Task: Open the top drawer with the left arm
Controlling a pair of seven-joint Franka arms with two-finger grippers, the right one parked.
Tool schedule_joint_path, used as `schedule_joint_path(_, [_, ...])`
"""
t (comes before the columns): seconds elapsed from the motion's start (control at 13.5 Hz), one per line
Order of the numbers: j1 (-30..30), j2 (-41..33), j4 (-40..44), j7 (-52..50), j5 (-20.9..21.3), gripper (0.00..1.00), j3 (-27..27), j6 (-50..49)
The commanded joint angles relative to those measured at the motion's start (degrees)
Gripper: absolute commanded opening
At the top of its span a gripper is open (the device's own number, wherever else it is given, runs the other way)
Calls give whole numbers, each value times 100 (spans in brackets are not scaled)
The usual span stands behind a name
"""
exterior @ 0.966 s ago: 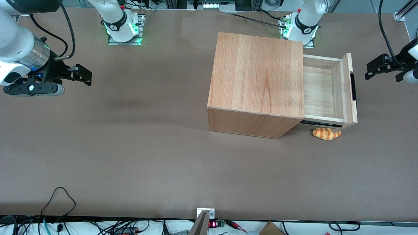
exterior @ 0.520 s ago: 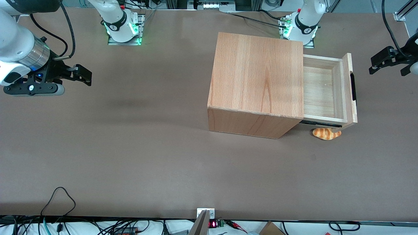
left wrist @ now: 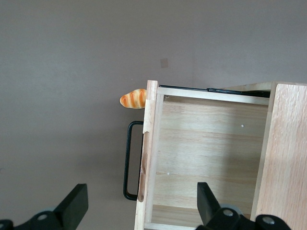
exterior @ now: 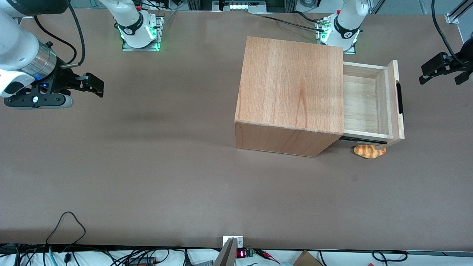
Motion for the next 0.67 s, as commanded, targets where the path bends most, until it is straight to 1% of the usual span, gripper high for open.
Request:
schedule_joint_path(0.0, [-58,38,173,-63,82,100,60,-79])
schedule_joint_path(0.15, [-58,47,190,-98,74,100,77,-80])
schedule_joint_path(0.3, [-58,47,199,-352,74,100,69,-80])
schedule_joint_path(0.59, [-58,38,208,-318,82,100,60,-88])
